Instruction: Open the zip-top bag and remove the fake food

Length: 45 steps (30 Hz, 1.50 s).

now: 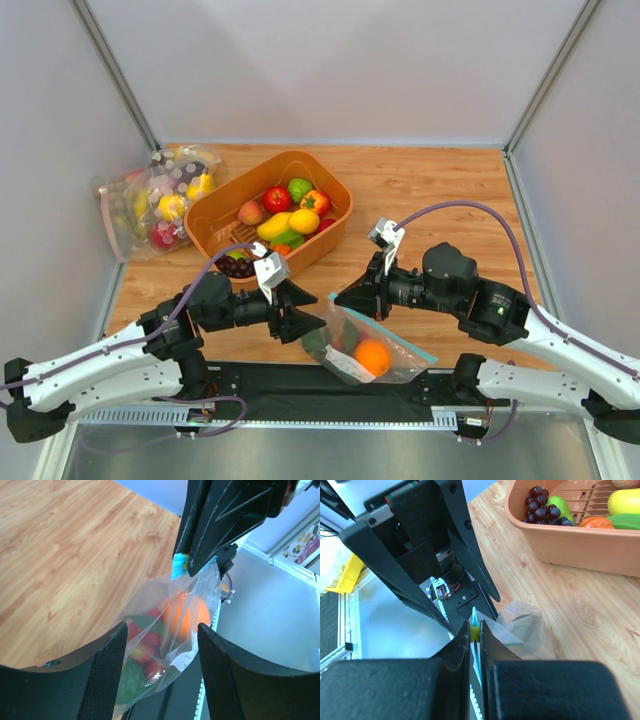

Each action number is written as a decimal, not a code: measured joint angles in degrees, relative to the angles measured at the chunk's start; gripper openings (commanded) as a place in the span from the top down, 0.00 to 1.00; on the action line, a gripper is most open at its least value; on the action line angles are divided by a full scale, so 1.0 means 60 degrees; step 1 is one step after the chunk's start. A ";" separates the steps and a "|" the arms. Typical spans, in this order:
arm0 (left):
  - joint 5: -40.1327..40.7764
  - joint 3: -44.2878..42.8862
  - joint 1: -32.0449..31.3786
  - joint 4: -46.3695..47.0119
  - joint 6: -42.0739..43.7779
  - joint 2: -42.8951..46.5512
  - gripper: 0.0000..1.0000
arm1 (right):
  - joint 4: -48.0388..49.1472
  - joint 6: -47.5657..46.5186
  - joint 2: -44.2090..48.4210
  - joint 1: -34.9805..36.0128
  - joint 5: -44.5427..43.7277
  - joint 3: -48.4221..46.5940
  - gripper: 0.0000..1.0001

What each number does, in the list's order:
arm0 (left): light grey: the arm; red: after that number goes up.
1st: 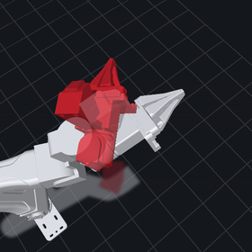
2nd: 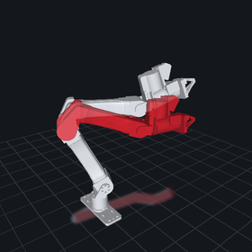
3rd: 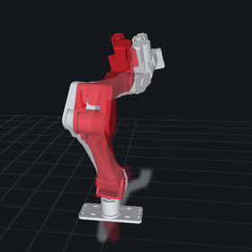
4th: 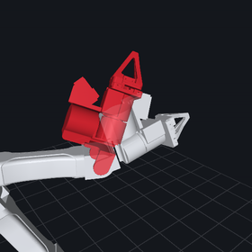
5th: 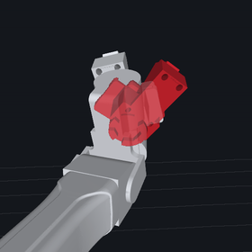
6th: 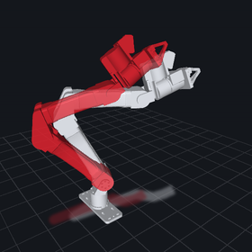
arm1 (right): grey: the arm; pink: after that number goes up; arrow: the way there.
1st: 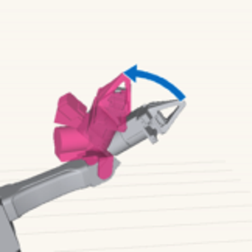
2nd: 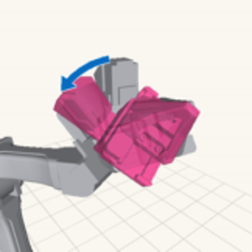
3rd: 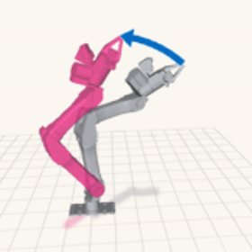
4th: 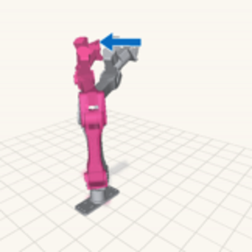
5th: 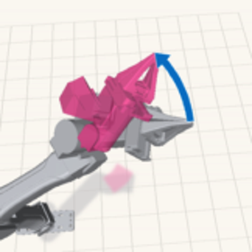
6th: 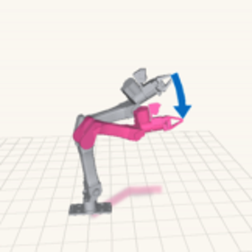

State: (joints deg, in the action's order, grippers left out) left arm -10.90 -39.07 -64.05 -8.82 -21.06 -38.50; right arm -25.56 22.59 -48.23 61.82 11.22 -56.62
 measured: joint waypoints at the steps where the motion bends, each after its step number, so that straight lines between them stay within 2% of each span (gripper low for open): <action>1: 0.0004 0.0000 0.0000 0.0007 0.0025 0.0087 0.33 | 0.0004 0.0004 0.0000 0.0000 0.0015 0.0000 1.00; 6: -0.0248 -0.0197 0.0000 0.0153 0.0066 -0.0127 0.33 | 0.0004 0.0004 -0.0004 0.0000 0.0149 0.0000 1.00; 11: -0.0787 -0.0718 -0.0004 0.0583 0.0066 -0.1322 0.34 | 0.0004 0.0007 -0.0004 0.0000 0.0233 0.0000 1.00; 13: -0.0973 -0.0769 -0.0004 0.0747 0.0062 -0.1647 0.37 | 0.0000 0.0011 0.0000 0.0000 0.0233 0.0000 1.00; 17: -0.1260 -0.0769 -0.0004 0.1002 0.0007 -0.1898 0.52 | -0.0011 0.0015 0.0022 0.0000 0.0233 0.0004 1.00; 20: -0.1435 -0.0761 0.0004 0.1246 -0.0080 -0.1931 0.67 | -0.0022 0.0015 0.0066 0.0000 0.0248 0.0007 1.00; 21: -0.1479 -0.0758 0.0004 0.1344 -0.0113 -0.1931 0.77 | -0.0022 0.0015 0.0073 0.0000 0.0259 0.0007 1.00; 24: -0.1606 -0.0707 0.0004 0.1497 -0.0200 -0.1931 0.90 | -0.0047 0.0011 0.0069 -0.0004 0.0251 0.0007 1.00; 28: -0.1650 -0.0634 0.0007 0.1523 -0.0255 -0.1916 0.99 | -0.0062 0.0007 0.0058 -0.0004 0.0233 0.0018 1.00; 45: -0.1231 -0.0018 0.0204 0.1657 -0.0273 -0.0984 1.00 | 0.0149 0.0011 0.0055 0.0025 0.0299 0.0222 1.00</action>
State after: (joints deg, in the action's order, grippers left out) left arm -18.28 -39.18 -62.83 1.13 -22.70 -44.40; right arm -24.67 22.65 -47.90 61.98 13.02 -55.29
